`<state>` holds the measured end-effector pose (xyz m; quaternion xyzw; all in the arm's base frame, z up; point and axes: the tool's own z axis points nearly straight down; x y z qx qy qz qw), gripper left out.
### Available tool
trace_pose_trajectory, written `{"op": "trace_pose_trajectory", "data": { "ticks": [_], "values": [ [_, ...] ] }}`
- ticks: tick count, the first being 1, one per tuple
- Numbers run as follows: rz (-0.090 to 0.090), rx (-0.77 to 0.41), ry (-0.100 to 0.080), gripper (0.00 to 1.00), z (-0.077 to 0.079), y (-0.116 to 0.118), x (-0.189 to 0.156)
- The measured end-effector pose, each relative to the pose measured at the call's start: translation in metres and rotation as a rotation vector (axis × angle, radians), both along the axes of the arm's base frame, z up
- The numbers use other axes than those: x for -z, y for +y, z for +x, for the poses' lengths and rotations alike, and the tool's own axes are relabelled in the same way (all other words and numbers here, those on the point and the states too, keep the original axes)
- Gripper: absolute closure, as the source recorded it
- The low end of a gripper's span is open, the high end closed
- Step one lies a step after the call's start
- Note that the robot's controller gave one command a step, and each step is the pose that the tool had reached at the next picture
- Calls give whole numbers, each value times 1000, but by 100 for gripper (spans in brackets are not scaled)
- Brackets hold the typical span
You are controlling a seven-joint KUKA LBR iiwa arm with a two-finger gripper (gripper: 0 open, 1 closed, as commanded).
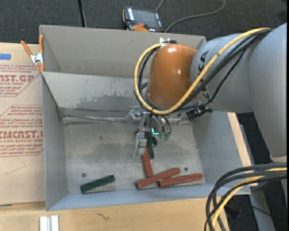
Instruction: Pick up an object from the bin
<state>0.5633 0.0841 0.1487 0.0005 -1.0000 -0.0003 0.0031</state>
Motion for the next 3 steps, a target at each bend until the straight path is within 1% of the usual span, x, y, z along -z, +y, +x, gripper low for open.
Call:
{"op": "trace_pose_trajectory", "data": {
  "ticks": [1,2,3],
  "values": [
    [1,-121,-8,0,-49,-66,80],
    [0,-523,-6,0,-71,-191,65],
    [4,-525,-10,0,-82,-123,53]
  ]
}}
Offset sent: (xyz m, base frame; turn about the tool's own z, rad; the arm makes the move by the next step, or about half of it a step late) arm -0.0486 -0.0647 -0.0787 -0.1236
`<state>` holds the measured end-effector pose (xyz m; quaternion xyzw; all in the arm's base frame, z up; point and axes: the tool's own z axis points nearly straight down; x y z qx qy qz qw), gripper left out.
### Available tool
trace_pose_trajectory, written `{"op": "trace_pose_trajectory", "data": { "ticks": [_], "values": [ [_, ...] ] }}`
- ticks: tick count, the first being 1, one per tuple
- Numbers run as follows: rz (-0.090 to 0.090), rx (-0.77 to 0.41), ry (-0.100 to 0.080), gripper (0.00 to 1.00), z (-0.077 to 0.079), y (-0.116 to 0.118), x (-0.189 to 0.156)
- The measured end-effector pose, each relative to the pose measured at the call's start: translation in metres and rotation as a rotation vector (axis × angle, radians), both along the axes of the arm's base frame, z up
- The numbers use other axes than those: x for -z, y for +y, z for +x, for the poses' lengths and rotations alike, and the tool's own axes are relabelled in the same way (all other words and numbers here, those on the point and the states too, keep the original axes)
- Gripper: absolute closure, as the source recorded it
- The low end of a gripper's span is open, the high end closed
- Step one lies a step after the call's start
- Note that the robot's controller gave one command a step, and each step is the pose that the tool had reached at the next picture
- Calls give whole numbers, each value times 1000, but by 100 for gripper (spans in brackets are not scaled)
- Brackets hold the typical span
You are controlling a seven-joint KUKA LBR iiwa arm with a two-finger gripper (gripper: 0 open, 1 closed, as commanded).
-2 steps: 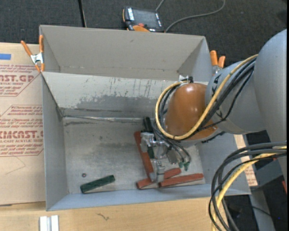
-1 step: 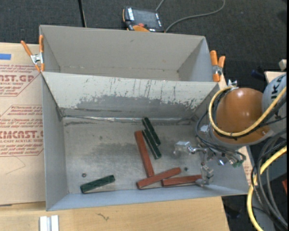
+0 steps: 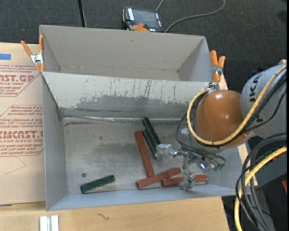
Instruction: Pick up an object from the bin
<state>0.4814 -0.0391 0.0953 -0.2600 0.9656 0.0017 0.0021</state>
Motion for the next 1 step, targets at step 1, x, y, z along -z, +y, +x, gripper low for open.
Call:
{"op": "trace_pose_trajectory", "data": {
  "ticks": [1],
  "values": [
    [-4,67,-3,0,8,-54,26]
  ]
}}
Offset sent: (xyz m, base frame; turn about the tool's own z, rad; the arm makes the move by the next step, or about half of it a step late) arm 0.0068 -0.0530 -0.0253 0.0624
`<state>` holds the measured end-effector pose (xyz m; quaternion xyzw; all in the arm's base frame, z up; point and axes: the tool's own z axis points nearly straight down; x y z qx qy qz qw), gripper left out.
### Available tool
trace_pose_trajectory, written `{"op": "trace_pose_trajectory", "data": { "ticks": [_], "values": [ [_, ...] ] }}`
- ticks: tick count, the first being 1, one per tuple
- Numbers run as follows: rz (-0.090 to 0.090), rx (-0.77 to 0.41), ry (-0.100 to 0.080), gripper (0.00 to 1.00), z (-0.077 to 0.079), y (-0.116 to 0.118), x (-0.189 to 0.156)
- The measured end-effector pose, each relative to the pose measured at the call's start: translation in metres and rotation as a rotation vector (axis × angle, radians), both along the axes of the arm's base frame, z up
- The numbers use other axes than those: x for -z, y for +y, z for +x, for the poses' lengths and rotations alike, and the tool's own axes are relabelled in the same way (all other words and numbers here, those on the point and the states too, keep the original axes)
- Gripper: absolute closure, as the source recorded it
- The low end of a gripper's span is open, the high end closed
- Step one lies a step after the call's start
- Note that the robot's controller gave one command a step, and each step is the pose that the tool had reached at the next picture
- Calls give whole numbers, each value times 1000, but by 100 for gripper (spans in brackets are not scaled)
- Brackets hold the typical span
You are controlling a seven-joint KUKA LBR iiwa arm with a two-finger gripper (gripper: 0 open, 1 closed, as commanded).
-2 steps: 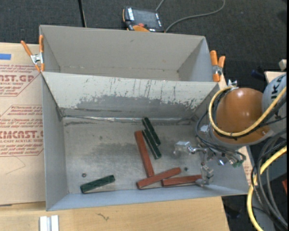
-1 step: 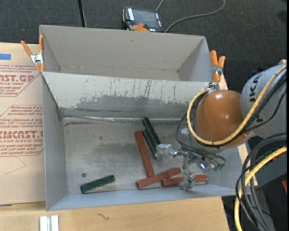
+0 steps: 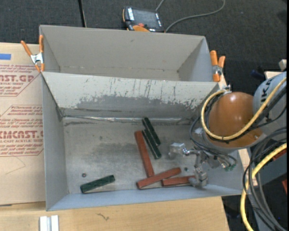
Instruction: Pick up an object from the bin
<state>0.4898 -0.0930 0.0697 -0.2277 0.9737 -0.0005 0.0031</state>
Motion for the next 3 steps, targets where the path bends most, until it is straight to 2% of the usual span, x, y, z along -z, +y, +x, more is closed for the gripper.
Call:
{"op": "trace_pose_trajectory", "data": {
  "ticks": [1,2,3],
  "values": [
    [4,-82,-9,0,-5,94,-2],
    [1,-74,3,100,-8,90,-1],
    [2,-18,4,100,-9,89,-1]
  ]
}}
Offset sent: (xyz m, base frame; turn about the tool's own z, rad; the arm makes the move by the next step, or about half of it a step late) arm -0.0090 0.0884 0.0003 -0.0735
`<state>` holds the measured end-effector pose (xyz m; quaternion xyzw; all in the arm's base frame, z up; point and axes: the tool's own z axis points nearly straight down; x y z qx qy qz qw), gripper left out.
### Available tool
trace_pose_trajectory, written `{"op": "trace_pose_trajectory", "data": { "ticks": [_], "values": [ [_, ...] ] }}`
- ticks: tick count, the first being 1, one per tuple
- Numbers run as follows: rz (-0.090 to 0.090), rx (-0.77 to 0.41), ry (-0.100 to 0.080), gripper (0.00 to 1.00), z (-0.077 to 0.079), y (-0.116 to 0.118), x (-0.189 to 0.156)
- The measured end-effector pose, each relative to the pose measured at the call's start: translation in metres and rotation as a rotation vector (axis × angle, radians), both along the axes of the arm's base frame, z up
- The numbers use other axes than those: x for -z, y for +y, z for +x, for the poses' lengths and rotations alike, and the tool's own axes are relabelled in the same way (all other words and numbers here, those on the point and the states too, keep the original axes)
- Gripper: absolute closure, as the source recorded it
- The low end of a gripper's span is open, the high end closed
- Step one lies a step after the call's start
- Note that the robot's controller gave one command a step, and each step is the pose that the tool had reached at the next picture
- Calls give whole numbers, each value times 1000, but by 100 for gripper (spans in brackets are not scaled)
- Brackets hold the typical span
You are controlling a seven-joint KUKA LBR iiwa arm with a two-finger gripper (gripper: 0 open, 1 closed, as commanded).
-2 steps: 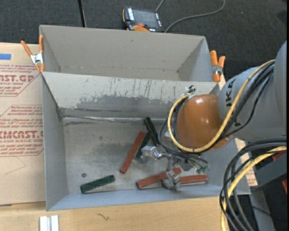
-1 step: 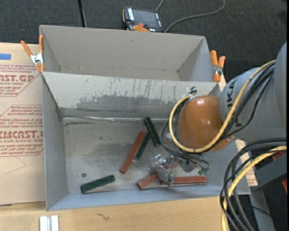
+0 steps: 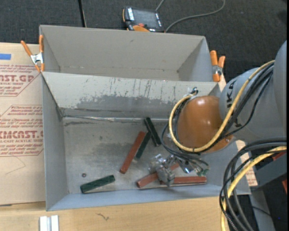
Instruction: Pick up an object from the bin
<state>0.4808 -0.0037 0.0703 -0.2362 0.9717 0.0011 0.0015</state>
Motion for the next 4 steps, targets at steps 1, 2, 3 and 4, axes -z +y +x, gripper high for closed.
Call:
{"op": "trace_pose_trajectory", "data": {
  "ticks": [1,2,3,4],
  "values": [
    [-2,68,2,100,3,32,0],
    [-2,69,1,100,3,31,0],
    [-1,69,2,100,3,31,0],
    [-1,69,2,100,3,31,0]
  ]
}}
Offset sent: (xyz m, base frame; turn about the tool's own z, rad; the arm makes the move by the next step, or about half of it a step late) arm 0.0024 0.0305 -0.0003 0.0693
